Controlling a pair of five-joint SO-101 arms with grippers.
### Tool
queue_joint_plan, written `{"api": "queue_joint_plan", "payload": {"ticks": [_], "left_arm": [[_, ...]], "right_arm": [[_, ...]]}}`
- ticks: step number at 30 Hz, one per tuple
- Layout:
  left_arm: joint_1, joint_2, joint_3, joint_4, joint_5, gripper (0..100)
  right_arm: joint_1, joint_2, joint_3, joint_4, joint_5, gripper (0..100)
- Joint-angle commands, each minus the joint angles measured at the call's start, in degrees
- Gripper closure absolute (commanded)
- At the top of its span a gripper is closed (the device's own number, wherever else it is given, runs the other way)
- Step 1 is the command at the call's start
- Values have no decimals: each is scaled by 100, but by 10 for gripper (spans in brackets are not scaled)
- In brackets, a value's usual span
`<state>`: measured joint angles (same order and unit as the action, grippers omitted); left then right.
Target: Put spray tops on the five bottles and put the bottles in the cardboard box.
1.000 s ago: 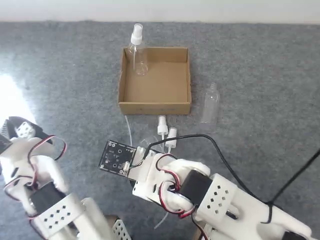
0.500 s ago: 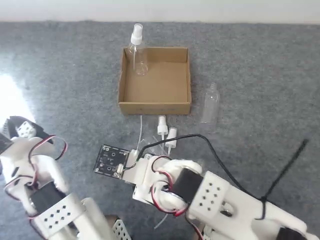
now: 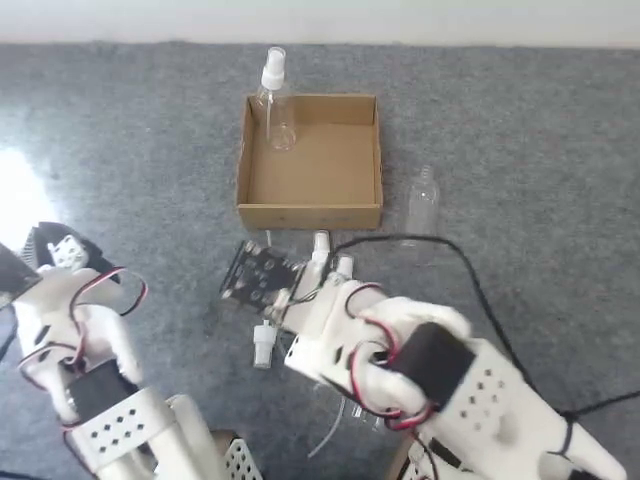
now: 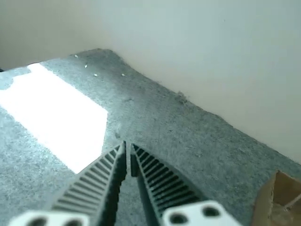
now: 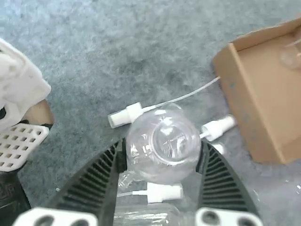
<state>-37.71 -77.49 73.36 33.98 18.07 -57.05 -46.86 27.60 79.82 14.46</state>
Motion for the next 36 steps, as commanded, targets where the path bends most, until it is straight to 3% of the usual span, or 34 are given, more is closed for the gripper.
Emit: {"api": "queue_joint_plan", "payload": {"ticks": [1, 12, 16, 24, 31, 36], "left_arm": [[193, 26, -48, -185, 9, 983], [229, 26, 259, -651, 9, 983], [229, 26, 286, -695, 9, 983], [598, 26, 303, -668, -255, 953], [914, 26, 189, -325, -589, 952], [1398, 26, -268, 501, -1073, 952]], "right_arm": [[374, -224, -1090, 611, 9, 863], [1174, -224, -1336, 1138, 0, 863], [1807, -277, -1327, 1262, 0, 864], [2967, -277, -325, 514, -149, 861], [3890, -268, 88, -233, -273, 861], [4233, -215, 105, -365, -536, 861]]}}
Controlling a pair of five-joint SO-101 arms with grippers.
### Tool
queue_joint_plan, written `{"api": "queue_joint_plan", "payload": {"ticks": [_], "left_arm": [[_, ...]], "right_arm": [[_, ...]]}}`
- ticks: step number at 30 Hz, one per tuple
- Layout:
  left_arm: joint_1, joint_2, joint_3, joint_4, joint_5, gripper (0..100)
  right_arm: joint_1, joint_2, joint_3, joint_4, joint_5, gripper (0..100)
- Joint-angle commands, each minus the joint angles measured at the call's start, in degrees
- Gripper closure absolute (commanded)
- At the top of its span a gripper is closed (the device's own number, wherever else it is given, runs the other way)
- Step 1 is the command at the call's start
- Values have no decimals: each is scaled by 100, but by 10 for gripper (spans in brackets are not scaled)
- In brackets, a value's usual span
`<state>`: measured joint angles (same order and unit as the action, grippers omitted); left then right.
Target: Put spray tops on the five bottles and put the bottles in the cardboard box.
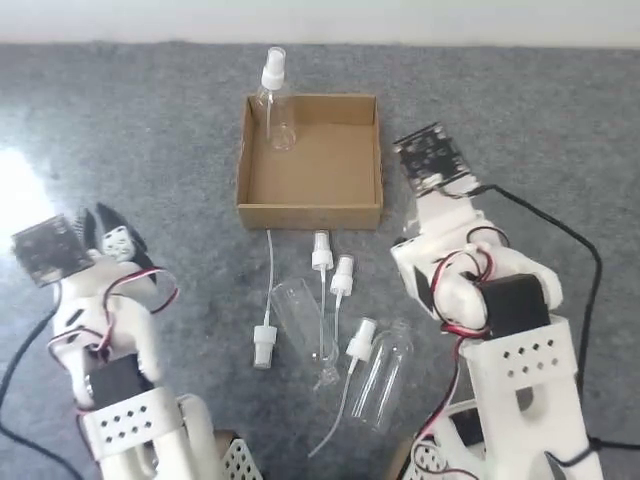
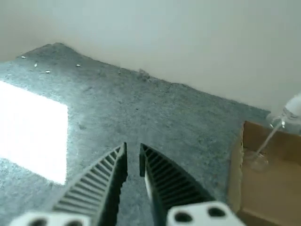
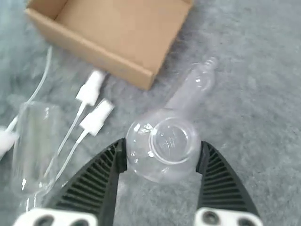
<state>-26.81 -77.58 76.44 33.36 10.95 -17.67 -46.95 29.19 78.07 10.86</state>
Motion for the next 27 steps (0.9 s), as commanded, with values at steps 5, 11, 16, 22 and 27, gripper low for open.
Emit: {"api": "queue_joint_plan", "payload": {"ticks": [5, 11, 16, 22, 27], "left_arm": [[440, 70, -1007, 1099, -571, 952], [993, 79, -1771, 1864, -976, 952], [1354, 79, -2484, 2699, -1459, 952], [1697, 88, -3143, 3560, -1767, 952], [1987, 185, -3486, 4000, -1864, 944]], "right_arm": [[655, -207, 202, -532, -176, 861], [1112, -207, 343, -576, -229, 864], [1710, -215, 958, -989, -237, 862], [1780, -268, 1486, -1473, -246, 861], [1763, -215, 1793, -1859, -457, 861]]}}
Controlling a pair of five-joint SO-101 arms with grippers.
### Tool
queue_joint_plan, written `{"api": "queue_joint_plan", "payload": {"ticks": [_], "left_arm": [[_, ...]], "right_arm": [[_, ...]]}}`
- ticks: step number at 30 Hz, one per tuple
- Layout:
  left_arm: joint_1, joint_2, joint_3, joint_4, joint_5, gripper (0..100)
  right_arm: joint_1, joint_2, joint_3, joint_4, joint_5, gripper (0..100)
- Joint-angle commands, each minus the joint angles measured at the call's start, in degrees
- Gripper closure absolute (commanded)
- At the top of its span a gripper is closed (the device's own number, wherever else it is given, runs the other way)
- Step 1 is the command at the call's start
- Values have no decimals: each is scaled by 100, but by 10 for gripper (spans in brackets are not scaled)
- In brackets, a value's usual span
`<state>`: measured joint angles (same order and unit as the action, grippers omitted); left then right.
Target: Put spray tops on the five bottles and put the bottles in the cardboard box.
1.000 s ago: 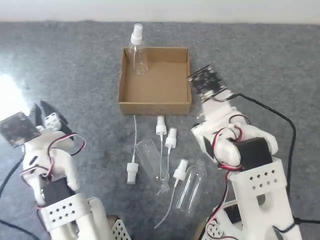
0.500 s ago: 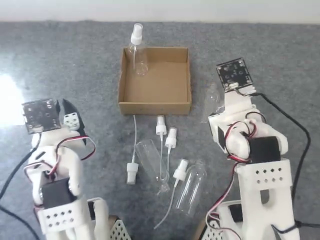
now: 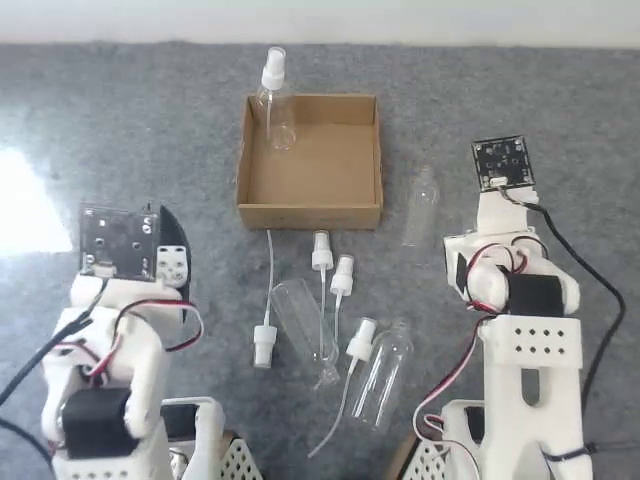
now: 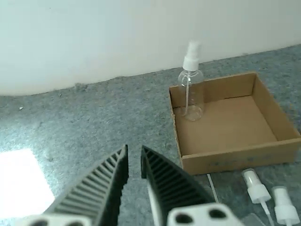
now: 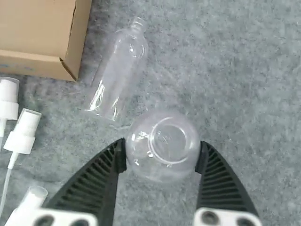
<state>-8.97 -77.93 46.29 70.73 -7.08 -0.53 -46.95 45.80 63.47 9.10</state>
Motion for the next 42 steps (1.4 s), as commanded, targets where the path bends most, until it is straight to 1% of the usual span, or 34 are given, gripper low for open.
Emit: {"api": "queue_joint_plan", "payload": {"ticks": [1, 5, 8, 13, 17, 22, 25, 27, 30, 34, 36, 42], "left_arm": [[264, 352, -567, 360, -62, 940], [387, 1345, -1077, 659, -35, 942], [396, 2119, -1481, 730, -26, 942], [651, 3015, -1868, 730, 26, 942], [923, 3508, -2026, 730, 440, 942], [1512, 3991, -2018, 730, 484, 942], [1793, 4352, -2035, 686, 905, 938], [1969, 4624, -2070, 668, 1046, 937], [2136, 5081, -2193, 651, 1073, 916], [2224, 5758, -2484, 659, 1591, 864], [2277, 6075, -2651, 668, 1705, 861], [2488, 7007, -3090, 651, 1741, 859]], "right_arm": [[48, -215, 202, -479, -281, 861], [40, -233, 308, -558, -308, 861], [40, -215, 343, -585, -316, 861], [31, -215, 712, -1112, -466, 861], [31, -233, 774, -1182, -484, 863], [66, -242, 782, -1182, -501, 864], [75, -224, 782, -1209, -501, 863], [75, -215, 782, -1218, -501, 862], [75, -215, 782, -1218, -501, 862], [75, -215, 782, -1218, -492, 862], [75, -215, 782, -1218, -475, 862], [75, -215, 782, -1218, -466, 863]]}}
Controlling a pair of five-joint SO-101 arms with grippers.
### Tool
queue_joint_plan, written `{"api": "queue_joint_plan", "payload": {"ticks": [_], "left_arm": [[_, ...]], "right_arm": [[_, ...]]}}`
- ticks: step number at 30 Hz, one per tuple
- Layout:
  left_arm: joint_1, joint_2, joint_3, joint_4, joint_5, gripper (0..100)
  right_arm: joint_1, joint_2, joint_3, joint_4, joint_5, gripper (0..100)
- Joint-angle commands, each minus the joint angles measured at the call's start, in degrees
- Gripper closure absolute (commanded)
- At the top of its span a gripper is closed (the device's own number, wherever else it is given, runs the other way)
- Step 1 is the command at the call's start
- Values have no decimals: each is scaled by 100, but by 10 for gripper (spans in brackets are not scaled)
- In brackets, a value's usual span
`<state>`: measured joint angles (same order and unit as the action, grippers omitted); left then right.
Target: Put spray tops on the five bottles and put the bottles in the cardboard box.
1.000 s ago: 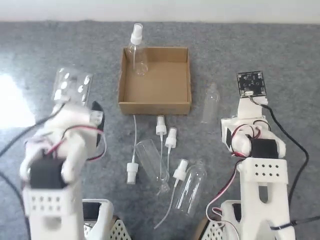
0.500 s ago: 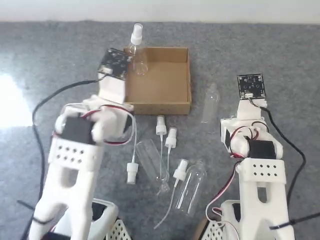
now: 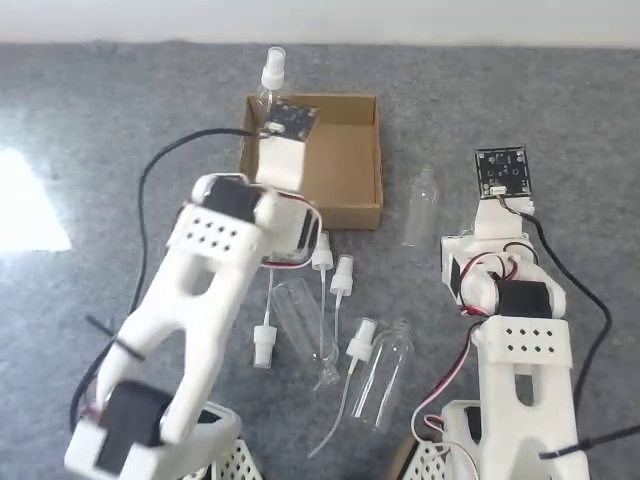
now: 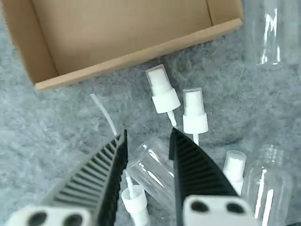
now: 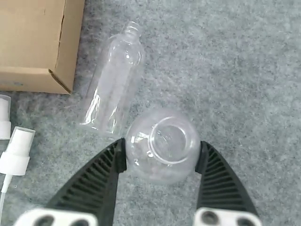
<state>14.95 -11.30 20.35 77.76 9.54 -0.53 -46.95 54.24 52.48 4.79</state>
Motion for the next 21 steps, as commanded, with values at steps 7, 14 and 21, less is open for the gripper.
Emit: {"api": "queue_joint_plan", "payload": {"ticks": [7, 14, 21], "left_arm": [[114, 1319, -857, -290, 88, 859], [352, 2013, -857, -879, 369, 859], [475, 2523, -866, -1160, 457, 859]], "right_arm": [[75, -215, -62, -127, -26, 862], [75, -215, -62, -127, -26, 861], [75, -224, -62, -127, -26, 861]]}}
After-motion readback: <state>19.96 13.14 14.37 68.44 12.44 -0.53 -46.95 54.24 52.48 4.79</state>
